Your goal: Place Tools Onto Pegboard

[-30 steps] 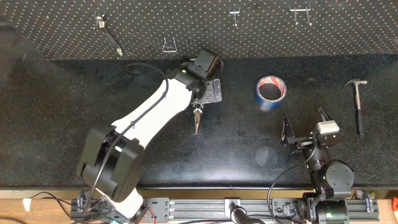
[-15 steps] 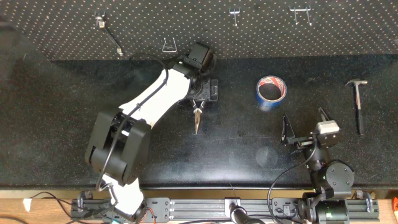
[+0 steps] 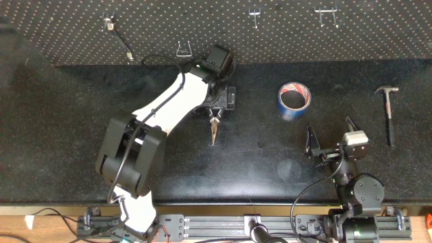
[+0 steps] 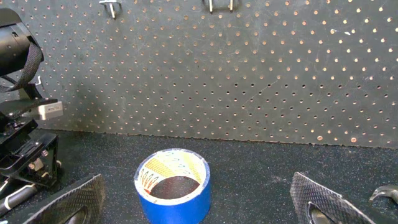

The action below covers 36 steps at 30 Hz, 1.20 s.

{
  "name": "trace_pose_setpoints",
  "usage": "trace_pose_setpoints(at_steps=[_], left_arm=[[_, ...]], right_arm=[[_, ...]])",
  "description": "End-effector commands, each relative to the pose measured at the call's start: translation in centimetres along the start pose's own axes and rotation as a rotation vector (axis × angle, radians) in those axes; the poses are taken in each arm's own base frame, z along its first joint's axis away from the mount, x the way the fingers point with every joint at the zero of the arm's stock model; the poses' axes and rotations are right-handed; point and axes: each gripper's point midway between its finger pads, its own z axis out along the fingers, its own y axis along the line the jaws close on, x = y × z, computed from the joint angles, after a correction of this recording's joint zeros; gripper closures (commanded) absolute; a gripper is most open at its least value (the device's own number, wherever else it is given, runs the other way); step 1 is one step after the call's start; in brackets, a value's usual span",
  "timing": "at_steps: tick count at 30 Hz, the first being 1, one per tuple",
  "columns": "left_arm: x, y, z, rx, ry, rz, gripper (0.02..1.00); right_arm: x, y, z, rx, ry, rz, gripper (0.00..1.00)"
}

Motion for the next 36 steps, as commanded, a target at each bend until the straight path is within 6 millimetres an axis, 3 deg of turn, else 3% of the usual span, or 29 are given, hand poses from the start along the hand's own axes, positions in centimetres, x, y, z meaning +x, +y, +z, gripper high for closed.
trace_pose_setpoints(at_steps=[1, 2, 3, 6, 15, 16, 17, 20, 23, 24, 26, 29, 31, 34, 36], left_arm=[[1.3, 0.5, 2.1, -0.02, 0.069, 0.003, 0.174], [1.3, 0.4, 2.1, -0.013, 0.072, 0.003, 0.27], [1.4, 0.3, 2.1, -0.006, 0.075, 0.003, 0.463], [1.2, 0.1, 2.2, 0.002, 0.066, 0.003, 0.553], [1.2, 0.1, 2.2, 0.001, 0.066, 0.004, 0.654], [1.1, 0.1, 2.1, 0.002, 0.065, 0.004, 0.752], [1.0, 0.0, 2.2, 0.005, 0.06, 0.004, 0.991], [0.6, -0.1, 1.3, 0.016, 0.037, 0.061, 0.991], [-0.7, 0.5, -4.8, 0.06, -0.07, 0.056, 0.991], [-0.9, 1.4, -8.2, 0.076, -0.125, 0.03, 0.989], [-1.1, 4.2, -12.8, 0.062, -0.252, -0.022, 0.991], [-2.2, 8.2, -16.5, 0.038, -0.424, -0.104, 0.991], [-6.5, 9.1, -18.7, 0.05, -0.619, -0.065, 0.993], [-12.4, 8.0, -20.3, 0.072, -0.845, -0.01, 0.991], [-15.1, 7.5, -20.9, 0.06, -0.951, 0.049, 0.991]], right_arm=[[0.1, 0.2, 0.0, -0.007, 0.002, 0.007, 0.025], [0.1, 0.2, 0.0, -0.007, 0.002, 0.007, 0.025], [0.1, 0.2, 0.0, -0.007, 0.002, 0.007, 0.025], [0.1, 0.2, 0.0, -0.007, 0.002, 0.007, 0.025], [0.1, 0.2, 0.0, -0.007, 0.002, 0.007, 0.025], [0.1, 0.2, 0.0, -0.007, 0.002, 0.007, 0.025], [0.1, 0.2, 0.0, -0.007, 0.002, 0.007, 0.025], [0.1, 0.2, 0.0, -0.007, 0.002, 0.007, 0.025], [0.1, 0.2, 0.0, -0.007, 0.002, 0.007, 0.025], [0.1, 0.2, 0.0, -0.007, 0.002, 0.007, 0.025], [0.1, 0.2, 0.0, -0.007, 0.002, 0.007, 0.025], [0.1, 0.2, 0.0, -0.007, 0.002, 0.007, 0.025], [0.1, 0.2, 0.0, -0.007, 0.002, 0.007, 0.025], [0.1, 0.2, 0.0, -0.007, 0.002, 0.007, 0.025], [0.1, 0.2, 0.0, -0.007, 0.002, 0.007, 0.025]])
